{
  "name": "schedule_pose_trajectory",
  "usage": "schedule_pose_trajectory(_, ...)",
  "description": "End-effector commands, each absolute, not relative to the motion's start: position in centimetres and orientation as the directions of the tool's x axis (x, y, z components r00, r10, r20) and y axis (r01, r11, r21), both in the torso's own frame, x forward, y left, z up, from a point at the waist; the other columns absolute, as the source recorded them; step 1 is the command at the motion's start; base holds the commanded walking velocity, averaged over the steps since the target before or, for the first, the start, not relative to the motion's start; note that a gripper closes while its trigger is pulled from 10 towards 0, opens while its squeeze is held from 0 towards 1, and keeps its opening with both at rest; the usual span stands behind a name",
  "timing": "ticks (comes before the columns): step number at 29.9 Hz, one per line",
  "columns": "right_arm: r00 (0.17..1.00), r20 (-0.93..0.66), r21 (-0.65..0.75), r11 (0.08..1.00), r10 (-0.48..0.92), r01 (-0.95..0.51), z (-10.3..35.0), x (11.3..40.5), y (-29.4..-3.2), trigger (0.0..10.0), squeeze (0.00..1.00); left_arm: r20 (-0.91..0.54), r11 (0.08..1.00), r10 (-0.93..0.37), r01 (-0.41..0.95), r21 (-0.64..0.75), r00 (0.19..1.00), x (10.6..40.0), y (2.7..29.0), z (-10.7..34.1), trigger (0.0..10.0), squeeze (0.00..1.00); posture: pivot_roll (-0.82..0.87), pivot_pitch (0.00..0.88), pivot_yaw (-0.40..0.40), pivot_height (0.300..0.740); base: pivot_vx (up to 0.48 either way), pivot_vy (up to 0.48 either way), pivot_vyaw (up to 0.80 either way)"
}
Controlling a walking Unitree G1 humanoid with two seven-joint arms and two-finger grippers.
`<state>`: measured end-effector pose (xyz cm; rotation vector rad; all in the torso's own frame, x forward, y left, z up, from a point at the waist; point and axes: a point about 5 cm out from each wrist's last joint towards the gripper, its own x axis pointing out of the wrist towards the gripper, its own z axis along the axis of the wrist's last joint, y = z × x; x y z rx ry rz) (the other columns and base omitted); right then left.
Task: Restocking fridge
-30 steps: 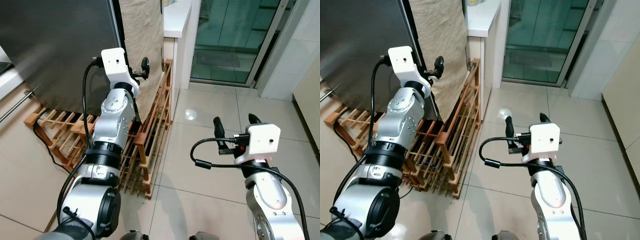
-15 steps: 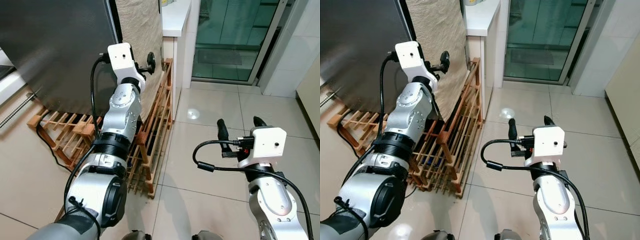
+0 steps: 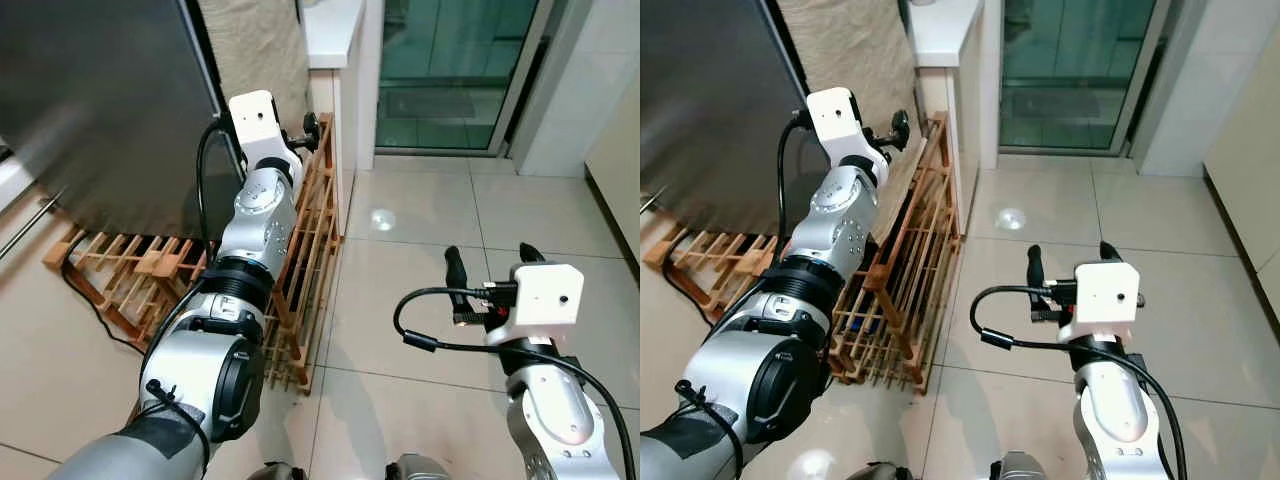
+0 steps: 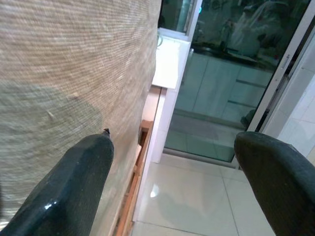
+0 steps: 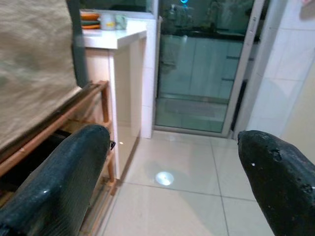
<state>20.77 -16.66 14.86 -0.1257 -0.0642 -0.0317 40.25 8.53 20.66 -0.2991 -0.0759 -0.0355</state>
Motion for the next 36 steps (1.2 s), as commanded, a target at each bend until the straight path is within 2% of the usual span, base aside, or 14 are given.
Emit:
schedule_pose_trajectory(1,0.996,0.086,-0.127,0.991,-0.031,0.042,15.5,20.6,-16.5,10.0,0.00,0.095,0.954,-0.011,0.039,-0.298,0.995,40.4,8.9,21.1,10.0,0.00,-0.27,0.025,0.142,0.711,0.000,0.000,0.00)
schedule_pose_trajectory(6,0.995,0.094,-0.128,0.990,-0.041,0.053,15.7,20.7,-16.7,10.0,0.00,0.122,0.965,-0.069,0.098,-0.245,0.990,39.5,9.9,20.2,10.0,0.00,-0.24,0.010,0.143,0.711,0.000,0.000,0.00)
schedule_pose_trajectory(7,0.995,0.095,-0.118,0.992,-0.043,0.054,15.5,21.0,-16.7,10.0,0.00,0.138,0.968,-0.097,0.126,-0.217,0.986,38.4,11.3,19.6,10.0,0.00,-0.21,0.000,0.140,0.711,0.000,0.000,0.00)
schedule_pose_trajectory(11,0.995,0.096,-0.102,0.994,-0.037,0.047,15.3,21.6,-16.5,10.0,0.00,0.163,0.969,-0.113,0.145,-0.198,0.980,36.8,12.8,19.4,10.0,0.00,-0.16,0.000,0.140,0.711,0.000,0.000,0.00)
schedule_pose_trajectory(15,0.995,0.095,-0.072,0.996,-0.043,0.050,14.9,23.5,-16.7,10.0,0.00,0.236,0.977,-0.136,0.170,-0.127,0.962,32.7,16.0,19.9,10.0,0.00,-0.08,0.000,0.130,0.711,0.000,0.000,0.00)
schedule_pose_trajectory(18,0.994,0.099,-0.071,0.996,-0.044,0.051,15.0,23.9,-17.1,10.0,0.00,0.245,0.981,-0.151,0.176,-0.081,0.958,31.0,16.7,19.5,10.0,0.00,-0.04,0.000,0.112,0.711,0.000,0.000,0.00)
schedule_pose_trajectory(20,0.994,0.100,-0.072,0.996,-0.046,0.053,15.0,24.1,-17.3,10.0,0.00,0.232,0.983,-0.148,0.168,-0.068,0.961,30.0,17.2,19.0,10.0,0.00,-0.04,0.000,0.108,0.711,0.000,0.000,0.00)
schedule_pose_trajectory(22,0.994,0.095,-0.067,0.996,-0.055,0.061,15.0,24.2,-17.7,10.0,0.00,0.153,0.993,-0.096,0.105,-0.053,0.984,27.6,18.2,17.2,10.0,0.00,-0.02,0.000,0.093,0.711,0.000,0.000,0.00)
schedule_pose_trajectory(24,0.994,0.100,-0.076,0.996,-0.035,0.043,14.8,24.2,-17.8,10.0,0.00,0.071,0.991,-0.065,0.073,-0.111,0.995,25.9,17.2,15.9,10.0,0.00,-0.01,0.000,0.084,0.711,0.000,0.000,0.00)
schedule_pose_trajectory(27,0.994,0.099,-0.068,0.997,-0.040,0.047,14.6,24.4,-18.0,10.0,0.00,0.053,0.986,-0.063,0.070,-0.151,0.997,25.7,16.5,15.9,10.0,0.00,-0.02,0.000,0.079,0.711,0.000,0.000,0.00)
schedule_pose_trajectory(29,0.992,0.119,-0.042,0.998,-0.049,0.055,15.0,25.4,-17.9,10.0,0.00,0.105,0.973,-0.100,0.119,-0.197,0.989,27.0,15.4,17.2,10.0,0.00,-0.03,0.000,0.068,0.711,0.000,0.000,0.00)
schedule_pose_trajectory(31,0.990,0.135,-0.040,0.998,-0.038,0.044,15.4,26.1,-17.7,10.0,0.00,0.151,0.968,-0.118,0.148,-0.201,0.981,27.8,14.9,18.3,10.0,0.00,-0.03,0.000,0.062,0.711,0.000,0.000,0.00)
schedule_pose_trajectory(36,0.984,0.179,-0.089,0.996,-0.004,0.020,16.2,26.5,-17.3,10.0,0.00,0.172,0.972,-0.086,0.121,-0.200,0.981,28.2,14.8,19.0,10.0,0.00,-0.04,0.000,0.058,0.711,0.000,0.000,0.00)
